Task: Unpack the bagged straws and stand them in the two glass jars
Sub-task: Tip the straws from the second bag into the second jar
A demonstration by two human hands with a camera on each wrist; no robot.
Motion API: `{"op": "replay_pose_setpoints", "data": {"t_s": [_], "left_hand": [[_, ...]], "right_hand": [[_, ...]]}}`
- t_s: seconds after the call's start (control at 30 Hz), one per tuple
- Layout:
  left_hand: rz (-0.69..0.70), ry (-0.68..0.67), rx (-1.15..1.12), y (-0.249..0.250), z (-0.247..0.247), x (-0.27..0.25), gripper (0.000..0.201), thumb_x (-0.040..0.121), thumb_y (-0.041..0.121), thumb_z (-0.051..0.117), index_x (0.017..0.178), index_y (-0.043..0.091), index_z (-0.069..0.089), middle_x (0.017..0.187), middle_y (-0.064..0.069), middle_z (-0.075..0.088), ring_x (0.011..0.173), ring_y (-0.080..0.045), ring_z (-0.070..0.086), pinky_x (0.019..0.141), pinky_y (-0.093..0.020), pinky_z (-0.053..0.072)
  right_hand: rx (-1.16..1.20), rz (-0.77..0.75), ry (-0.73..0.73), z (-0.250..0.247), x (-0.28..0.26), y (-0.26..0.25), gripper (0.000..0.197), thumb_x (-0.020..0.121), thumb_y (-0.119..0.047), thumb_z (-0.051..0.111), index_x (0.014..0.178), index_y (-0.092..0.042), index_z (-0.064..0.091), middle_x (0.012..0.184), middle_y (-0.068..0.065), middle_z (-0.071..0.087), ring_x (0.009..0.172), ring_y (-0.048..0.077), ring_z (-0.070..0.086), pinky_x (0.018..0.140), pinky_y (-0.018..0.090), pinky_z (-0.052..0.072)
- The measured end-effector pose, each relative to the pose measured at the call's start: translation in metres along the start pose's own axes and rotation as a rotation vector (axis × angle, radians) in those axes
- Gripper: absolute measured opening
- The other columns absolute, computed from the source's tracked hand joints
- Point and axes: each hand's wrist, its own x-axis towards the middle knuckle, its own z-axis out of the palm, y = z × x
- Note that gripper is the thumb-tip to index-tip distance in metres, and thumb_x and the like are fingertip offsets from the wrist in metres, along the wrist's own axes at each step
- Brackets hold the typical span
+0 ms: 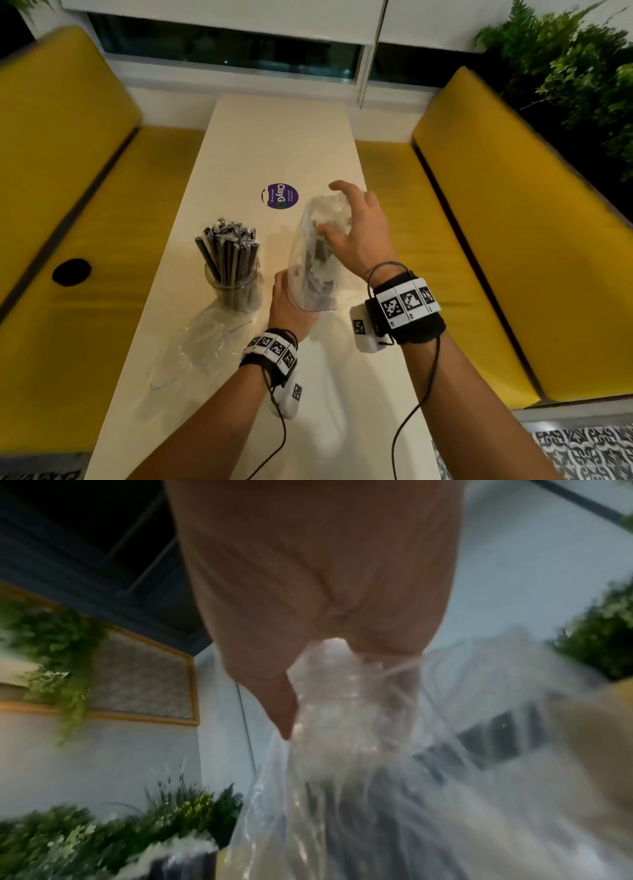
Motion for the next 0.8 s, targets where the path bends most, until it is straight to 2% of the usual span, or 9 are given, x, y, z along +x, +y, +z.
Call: {"op": "replay_pose_setpoints", "data": {"t_s": [0.07,0.17,0.23,0.37,0.47,0.57,0.63,0.7,0.8], "left_hand": [[0.047,0.019,0.024,-0.002,0.0,0.001,0.118,0.056,0.034,0.103,0.152,0.008,0.039,0.145,-0.002,0.049,0.128,-0.018,0.056,0.11,-0.027,0.045],[0.024,-0.019,0.062,-0.008,0.006,0.004,0.124,0.057,0.071,0.092,0.153,0.016,0.036,0.146,0.008,0.047,0.132,-0.011,0.055,0.11,-0.006,0.033],[0.041,-0.033,0.11,-0.012,0.005,0.004,0.122,0.061,0.071,0.09,0.156,0.017,0.036,0.151,0.004,0.051,0.138,-0.016,0.054,0.121,-0.018,0.034],[0.071,-0.055,0.085,-0.005,-0.002,0.0,0.101,0.066,0.05,0.096,0.15,0.017,0.05,0.145,0.007,0.054,0.136,-0.014,0.053,0.117,-0.026,0.038],[0.054,-0.078,0.143,0.001,-0.009,-0.006,0.114,0.068,0.052,0.093,0.157,0.008,0.035,0.152,-0.004,0.04,0.144,-0.02,0.042,0.119,-0.027,0.033],[0.081,-0.086,0.081,0.02,-0.029,-0.026,0.087,0.09,0.027,0.081,0.158,0.005,0.032,0.158,-0.011,0.035,0.148,-0.029,0.041,0.119,-0.035,0.042],[0.17,0.017,-0.077,0.032,-0.048,-0.042,0.043,0.1,0.008,0.067,0.14,0.015,0.054,0.143,-0.009,0.054,0.136,-0.033,0.057,0.099,-0.021,0.055],[0.263,0.122,-0.256,0.047,-0.073,-0.064,0.041,0.104,-0.003,0.053,0.119,0.035,0.063,0.122,-0.008,0.069,0.116,-0.025,0.07,0.085,-0.019,0.061],[0.405,0.242,-0.409,0.063,-0.109,-0.088,0.019,0.107,0.02,0.052,0.1,0.035,0.061,0.091,-0.004,0.067,0.079,-0.013,0.066,0.069,-0.023,0.057]], "right_hand": [[0.035,-0.005,-0.061,-0.003,-0.004,0.0,0.083,0.084,-0.03,0.084,0.151,-0.032,0.036,0.143,0.005,0.046,0.126,0.017,0.049,0.109,0.03,0.045],[-0.073,-0.037,-0.258,-0.007,-0.011,0.002,0.115,0.067,-0.033,0.095,0.155,-0.035,0.021,0.152,0.007,0.036,0.136,0.028,0.045,0.115,0.043,0.044],[-0.095,-0.005,-0.305,-0.007,-0.016,0.003,0.108,0.073,-0.014,0.09,0.156,-0.034,0.023,0.15,0.007,0.04,0.127,0.022,0.05,0.111,0.041,0.049],[-0.027,-0.047,0.003,-0.016,-0.02,0.0,0.076,0.082,0.002,0.074,0.147,-0.022,0.045,0.14,0.001,0.054,0.12,0.004,0.047,0.107,0.01,0.04],[-0.033,-0.023,0.146,-0.031,-0.023,-0.011,0.07,0.082,0.0,0.073,0.145,-0.02,0.048,0.139,0.001,0.056,0.123,0.006,0.049,0.112,0.025,0.043],[0.081,-0.088,0.327,-0.053,-0.034,-0.033,0.064,0.083,-0.004,0.069,0.141,-0.019,0.049,0.133,0.001,0.062,0.121,0.018,0.062,0.102,0.041,0.055],[0.149,-0.14,0.385,-0.062,-0.048,-0.049,0.058,0.082,-0.003,0.066,0.136,-0.015,0.05,0.126,0.005,0.064,0.112,0.024,0.066,0.092,0.045,0.058],[0.17,-0.203,0.396,-0.062,-0.068,-0.063,0.049,0.08,0.0,0.065,0.127,-0.008,0.055,0.114,0.009,0.065,0.1,0.026,0.065,0.083,0.04,0.057],[0.138,-0.275,0.373,-0.036,-0.103,-0.072,0.032,0.077,-0.004,0.059,0.109,-0.004,0.062,0.102,0.005,0.062,0.088,0.016,0.056,0.075,0.017,0.044]]}}
